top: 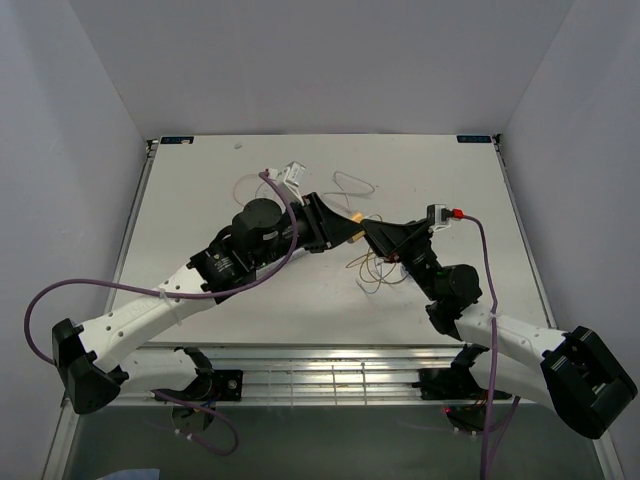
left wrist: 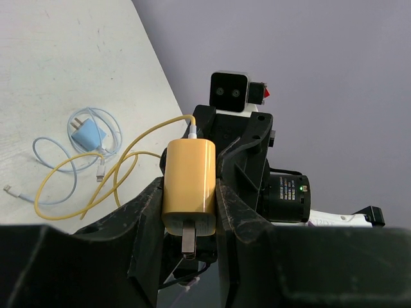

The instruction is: Insert the plug

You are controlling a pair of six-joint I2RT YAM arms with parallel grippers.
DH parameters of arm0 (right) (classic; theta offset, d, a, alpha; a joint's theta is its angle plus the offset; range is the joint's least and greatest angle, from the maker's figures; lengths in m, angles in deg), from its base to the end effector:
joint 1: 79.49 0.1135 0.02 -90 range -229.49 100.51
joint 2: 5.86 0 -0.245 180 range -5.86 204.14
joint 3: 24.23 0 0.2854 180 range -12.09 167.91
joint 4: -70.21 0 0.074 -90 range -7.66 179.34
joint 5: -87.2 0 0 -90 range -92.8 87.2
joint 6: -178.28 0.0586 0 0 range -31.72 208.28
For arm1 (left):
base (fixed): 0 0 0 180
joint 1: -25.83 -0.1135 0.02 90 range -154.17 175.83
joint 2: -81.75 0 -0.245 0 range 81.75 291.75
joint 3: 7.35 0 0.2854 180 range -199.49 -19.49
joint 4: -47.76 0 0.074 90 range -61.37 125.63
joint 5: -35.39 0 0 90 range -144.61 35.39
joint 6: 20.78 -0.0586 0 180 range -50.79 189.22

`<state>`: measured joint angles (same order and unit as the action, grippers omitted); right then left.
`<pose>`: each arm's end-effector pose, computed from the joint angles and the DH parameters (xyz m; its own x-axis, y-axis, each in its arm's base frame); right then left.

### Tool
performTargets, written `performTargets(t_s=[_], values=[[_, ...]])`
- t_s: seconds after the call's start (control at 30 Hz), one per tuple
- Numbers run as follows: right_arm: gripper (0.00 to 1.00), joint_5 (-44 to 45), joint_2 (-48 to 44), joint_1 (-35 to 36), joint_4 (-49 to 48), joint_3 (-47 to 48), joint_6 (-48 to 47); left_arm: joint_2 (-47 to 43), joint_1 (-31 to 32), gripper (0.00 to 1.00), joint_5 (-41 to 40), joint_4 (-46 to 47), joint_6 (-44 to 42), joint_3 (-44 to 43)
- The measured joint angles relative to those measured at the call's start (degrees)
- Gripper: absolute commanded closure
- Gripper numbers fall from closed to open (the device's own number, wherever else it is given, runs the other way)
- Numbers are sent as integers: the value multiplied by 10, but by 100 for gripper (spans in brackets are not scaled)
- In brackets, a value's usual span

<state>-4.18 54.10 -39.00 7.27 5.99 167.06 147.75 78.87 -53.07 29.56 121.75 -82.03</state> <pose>0.1939 0.1674 0.2566 -0.5707 0.8021 -0.1757 -0.5378 -0.2034 0.8182 0.1991 -0.2672 0.3585 -0.7071 -0.3798 -0.5964 0.4167 0.4576 -0.7854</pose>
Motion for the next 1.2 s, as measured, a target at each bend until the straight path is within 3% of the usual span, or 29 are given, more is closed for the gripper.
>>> performTargets(t_s=[0.03, 0.07, 0.27, 0.37, 0.5, 0.73, 0.9, 1.2], values=[[92, 0, 0, 0, 0, 0, -3, 1, 1, 81, -3, -4, 1, -3], [92, 0, -1, 0, 0, 0, -5, 2, 2, 70, -6, -9, 1, -6], [92, -1, -9, 0, 2, 0, -17, 0, 7, 61, -15, -16, 3, -11], [92, -3, -9, 0, 2, 0, -21, -1, 8, 47, -17, -19, 2, -11], [92, -2, -9, 0, 7, 0, -35, -1, 8, 35, -31, -40, -3, -11], [92, -2, -11, 0, 17, 0, -46, -2, 8, 29, -44, -57, -6, -12], [92, -5, -23, 0, 17, 0, -63, -10, 8, 6, -47, -68, -11, -12], [92, -14, -34, 0, 96, 15, -155, -44, 10, 2, -52, -84, -17, -12]])
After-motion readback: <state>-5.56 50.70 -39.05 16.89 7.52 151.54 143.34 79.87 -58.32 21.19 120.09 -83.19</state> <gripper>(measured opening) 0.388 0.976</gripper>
